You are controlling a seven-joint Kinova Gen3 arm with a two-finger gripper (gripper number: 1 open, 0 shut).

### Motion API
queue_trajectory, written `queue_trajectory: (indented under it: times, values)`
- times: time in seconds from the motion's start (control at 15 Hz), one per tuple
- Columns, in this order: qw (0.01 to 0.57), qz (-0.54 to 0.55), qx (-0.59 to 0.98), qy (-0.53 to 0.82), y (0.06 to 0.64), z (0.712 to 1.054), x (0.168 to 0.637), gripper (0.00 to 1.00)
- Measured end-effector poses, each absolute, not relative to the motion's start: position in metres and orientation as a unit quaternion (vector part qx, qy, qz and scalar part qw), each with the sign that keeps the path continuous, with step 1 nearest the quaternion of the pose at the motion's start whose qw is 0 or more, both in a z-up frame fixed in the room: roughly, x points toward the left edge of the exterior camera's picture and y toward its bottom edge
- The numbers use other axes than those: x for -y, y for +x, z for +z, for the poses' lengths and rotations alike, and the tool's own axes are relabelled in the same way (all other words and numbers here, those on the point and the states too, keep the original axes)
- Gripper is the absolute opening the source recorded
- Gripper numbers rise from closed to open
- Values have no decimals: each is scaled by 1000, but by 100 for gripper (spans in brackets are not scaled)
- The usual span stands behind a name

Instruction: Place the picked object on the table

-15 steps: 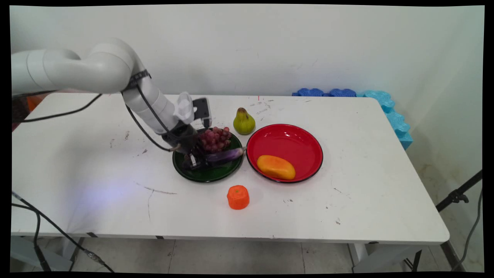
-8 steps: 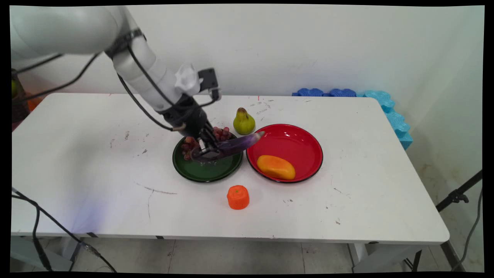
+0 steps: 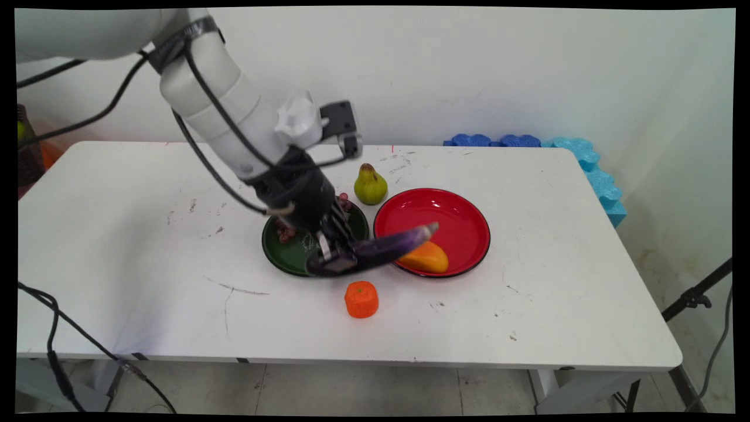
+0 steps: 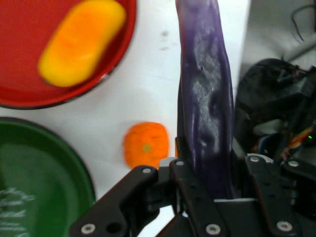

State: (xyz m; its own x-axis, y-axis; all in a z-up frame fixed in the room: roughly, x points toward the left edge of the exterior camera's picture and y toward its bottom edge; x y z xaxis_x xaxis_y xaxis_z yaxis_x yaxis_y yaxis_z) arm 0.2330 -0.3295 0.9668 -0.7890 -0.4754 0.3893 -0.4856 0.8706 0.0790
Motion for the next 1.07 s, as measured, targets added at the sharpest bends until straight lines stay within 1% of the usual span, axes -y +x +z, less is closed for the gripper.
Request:
queue_trajectory:
  times: [0.2, 0.4, 0.73, 1.07]
  values:
    - [193, 5, 953, 235, 222, 946, 312, 0]
    - [182, 6, 958, 220, 215, 917, 301, 0]
    - [180, 20, 965, 190, 209, 873, 298, 0]
    - [183, 36, 968, 167, 204, 844, 299, 0]
